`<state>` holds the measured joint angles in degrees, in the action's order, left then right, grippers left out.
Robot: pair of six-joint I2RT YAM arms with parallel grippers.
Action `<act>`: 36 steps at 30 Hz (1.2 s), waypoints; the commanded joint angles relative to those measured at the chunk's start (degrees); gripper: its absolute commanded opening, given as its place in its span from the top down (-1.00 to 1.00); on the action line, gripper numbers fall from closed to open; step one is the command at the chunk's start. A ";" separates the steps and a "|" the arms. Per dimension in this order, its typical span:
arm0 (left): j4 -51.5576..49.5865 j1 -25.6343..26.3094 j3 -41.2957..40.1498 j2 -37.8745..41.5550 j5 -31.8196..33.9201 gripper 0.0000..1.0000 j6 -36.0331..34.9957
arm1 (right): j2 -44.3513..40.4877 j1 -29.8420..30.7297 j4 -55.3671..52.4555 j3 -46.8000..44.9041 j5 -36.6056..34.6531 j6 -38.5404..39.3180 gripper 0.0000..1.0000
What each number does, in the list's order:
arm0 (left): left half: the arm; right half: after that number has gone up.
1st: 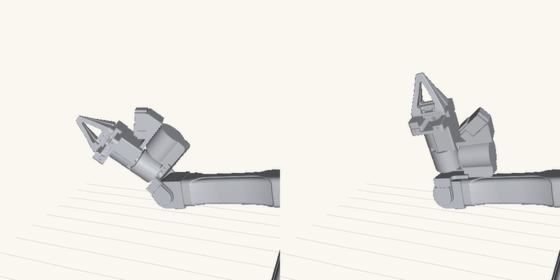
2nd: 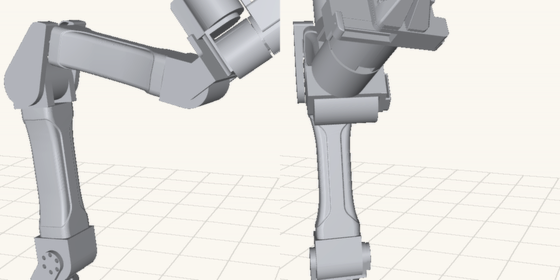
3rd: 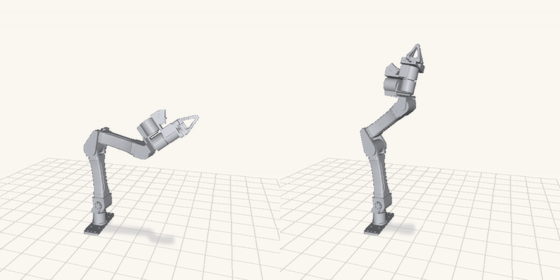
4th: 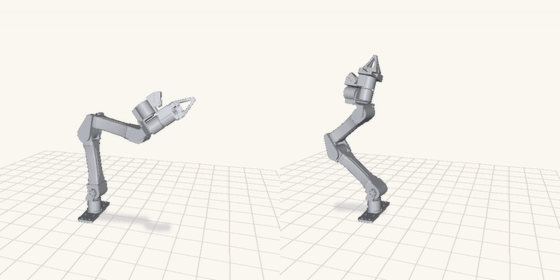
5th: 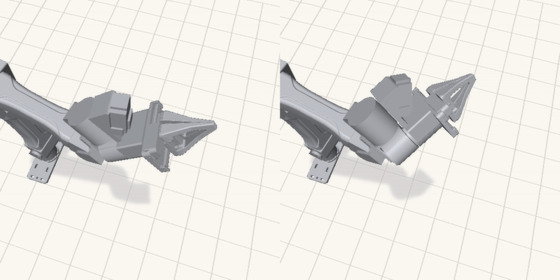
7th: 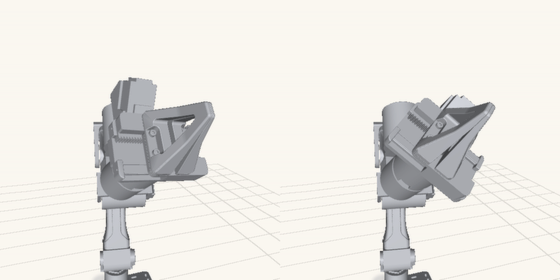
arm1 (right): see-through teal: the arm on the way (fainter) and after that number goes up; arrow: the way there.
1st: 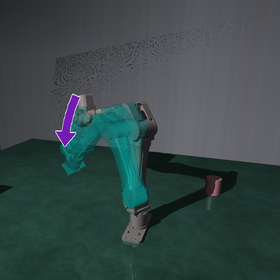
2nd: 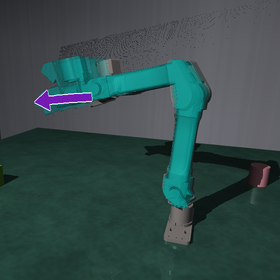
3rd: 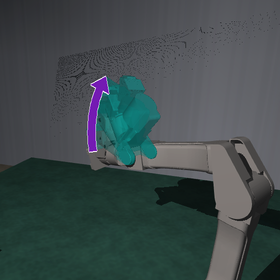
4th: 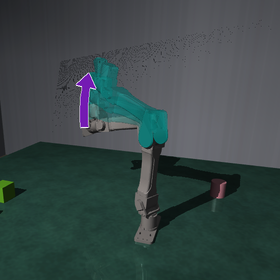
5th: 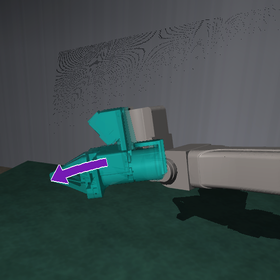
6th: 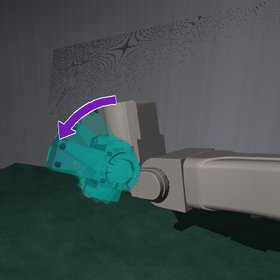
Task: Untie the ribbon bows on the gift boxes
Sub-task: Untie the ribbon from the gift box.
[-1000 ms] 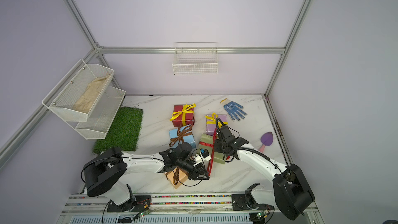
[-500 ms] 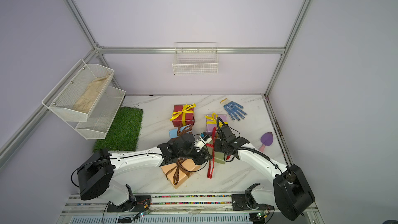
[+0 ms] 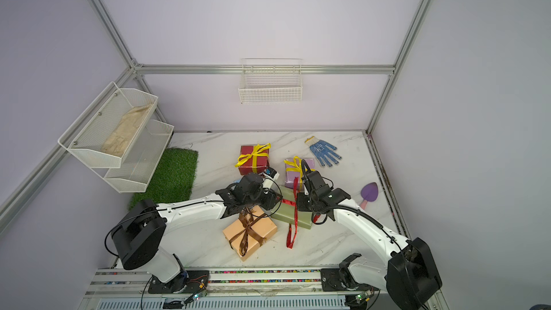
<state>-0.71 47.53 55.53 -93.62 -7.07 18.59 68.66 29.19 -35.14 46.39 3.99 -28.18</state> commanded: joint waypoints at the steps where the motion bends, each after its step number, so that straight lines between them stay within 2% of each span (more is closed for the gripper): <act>1: 3.14 0.37 3.83 -2.26 -4.27 0.21 -1.54 | 0.54 0.08 -0.08 0.65 1.28 0.07 0.41; 5: 5.06 0.44 4.11 -4.40 -7.24 0.38 -2.00 | 2.04 0.17 1.00 0.22 1.38 -0.03 0.41; 8: 6.40 0.42 3.89 -5.28 -8.67 0.43 -2.51 | 2.45 0.17 1.97 -0.04 1.44 0.06 0.41; 21: 7.69 0.37 3.20 -7.16 -7.19 0.58 -1.78 | 7.49 0.25 3.25 1.77 0.85 1.01 0.46; 32: 9.43 0.40 1.87 -8.10 -6.22 0.79 -0.31 | 6.16 0.25 3.23 1.28 1.34 1.41 0.74; 36: 9.56 0.28 1.93 -8.40 -5.79 0.84 -0.01 | 5.21 0.25 1.18 2.34 1.25 2.67 0.91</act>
<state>7.27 47.79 56.36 -101.08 -13.47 17.82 75.55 29.28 -32.73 46.87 5.26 -26.48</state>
